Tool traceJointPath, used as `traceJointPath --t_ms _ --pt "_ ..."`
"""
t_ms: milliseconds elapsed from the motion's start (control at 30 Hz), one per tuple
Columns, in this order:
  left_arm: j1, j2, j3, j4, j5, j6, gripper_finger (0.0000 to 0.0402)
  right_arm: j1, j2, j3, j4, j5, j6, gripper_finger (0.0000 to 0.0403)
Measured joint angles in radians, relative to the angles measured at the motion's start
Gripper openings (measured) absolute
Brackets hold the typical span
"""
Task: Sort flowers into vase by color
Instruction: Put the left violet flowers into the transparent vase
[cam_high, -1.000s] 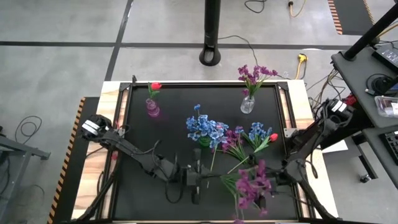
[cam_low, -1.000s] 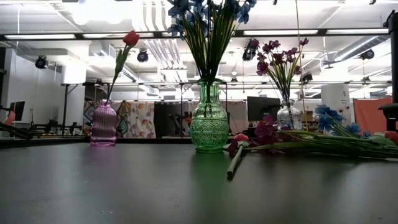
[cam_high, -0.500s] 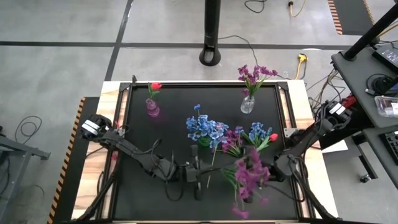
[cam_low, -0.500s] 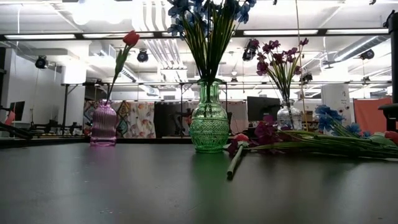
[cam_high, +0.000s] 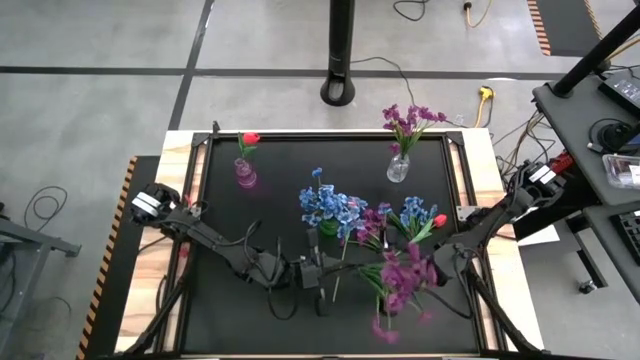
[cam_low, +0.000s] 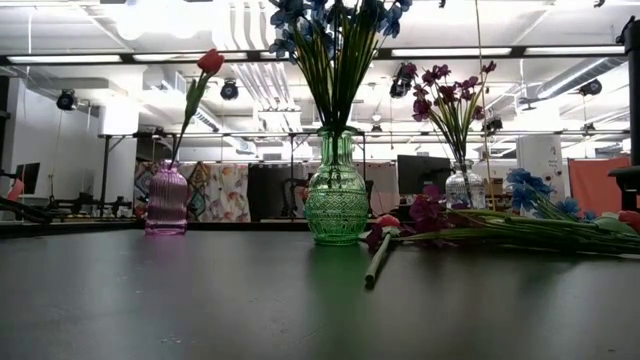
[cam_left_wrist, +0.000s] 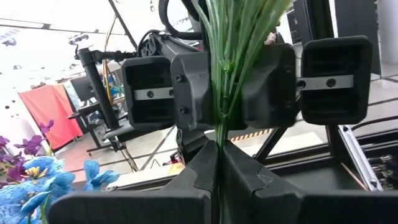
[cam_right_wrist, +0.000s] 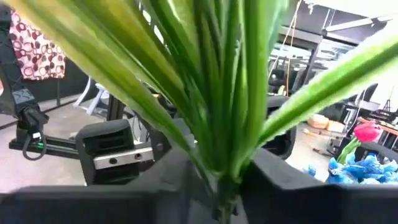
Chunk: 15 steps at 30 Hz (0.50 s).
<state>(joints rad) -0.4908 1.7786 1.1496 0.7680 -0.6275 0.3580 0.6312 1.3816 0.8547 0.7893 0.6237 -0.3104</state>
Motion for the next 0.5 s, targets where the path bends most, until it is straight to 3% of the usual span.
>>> traceJointPath --t_ms 133,267,367,500 --pt "0.000 -0.007 0.000 -0.016 0.004 -0.022 0.0026 0.000 -0.016 0.000 -0.020 0.002 0.004 0.0021" --pt "0.000 -0.043 0.000 -0.116 -0.006 -0.072 0.0082 0.001 -0.068 0.016 -0.144 0.004 0.072 0.0016" --pt "-0.010 -0.068 0.000 -0.212 -0.051 -0.100 0.0131 -0.002 -0.132 0.066 -0.357 0.010 0.175 0.0014" --pt "-0.031 -0.114 0.000 -0.317 -0.186 -0.105 0.0177 -0.019 -0.212 0.175 -0.745 0.108 0.318 0.0014"
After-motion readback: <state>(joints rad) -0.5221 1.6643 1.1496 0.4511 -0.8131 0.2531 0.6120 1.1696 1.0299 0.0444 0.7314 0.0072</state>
